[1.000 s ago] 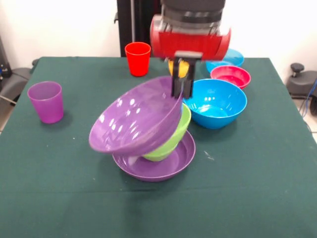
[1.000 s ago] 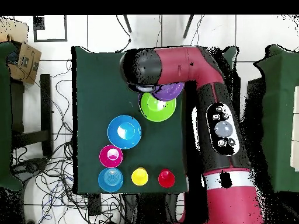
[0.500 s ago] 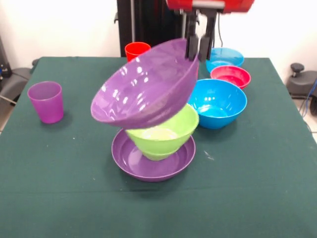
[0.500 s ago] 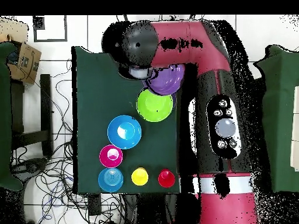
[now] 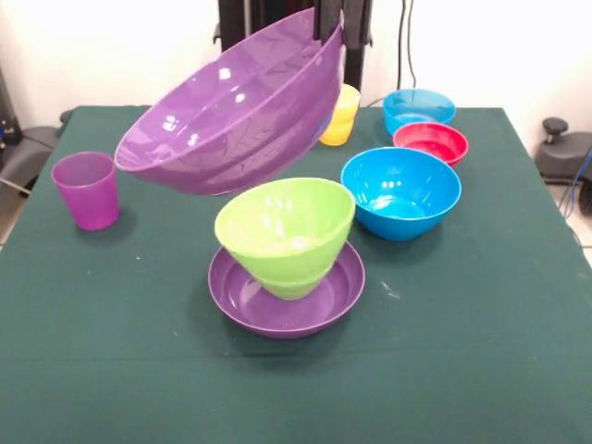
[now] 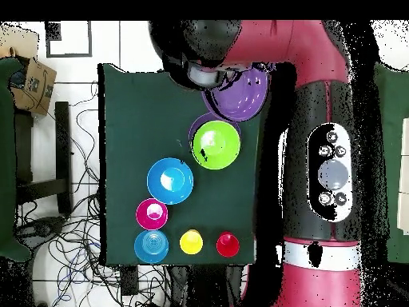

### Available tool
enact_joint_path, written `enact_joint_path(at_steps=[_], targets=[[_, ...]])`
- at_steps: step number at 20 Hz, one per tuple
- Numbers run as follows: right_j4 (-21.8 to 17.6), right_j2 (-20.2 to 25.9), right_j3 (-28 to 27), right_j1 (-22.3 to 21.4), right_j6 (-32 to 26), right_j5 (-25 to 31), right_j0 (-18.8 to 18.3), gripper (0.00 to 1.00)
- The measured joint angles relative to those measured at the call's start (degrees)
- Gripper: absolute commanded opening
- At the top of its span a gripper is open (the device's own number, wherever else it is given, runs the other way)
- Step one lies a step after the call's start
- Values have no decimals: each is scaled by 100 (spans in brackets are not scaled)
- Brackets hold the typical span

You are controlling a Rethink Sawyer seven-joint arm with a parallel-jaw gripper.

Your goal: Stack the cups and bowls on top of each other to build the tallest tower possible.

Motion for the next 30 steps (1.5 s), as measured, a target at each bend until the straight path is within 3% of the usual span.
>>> enact_joint_path(at_steps=[14, 22, 30], targets=[[4, -275, 1422, 28, 0, -2177, -128, 0], [-14, -581, 2123, 167, 0, -3064, -84, 0], [-18, -959, 2560, 213, 0, -3208, 120, 0]])
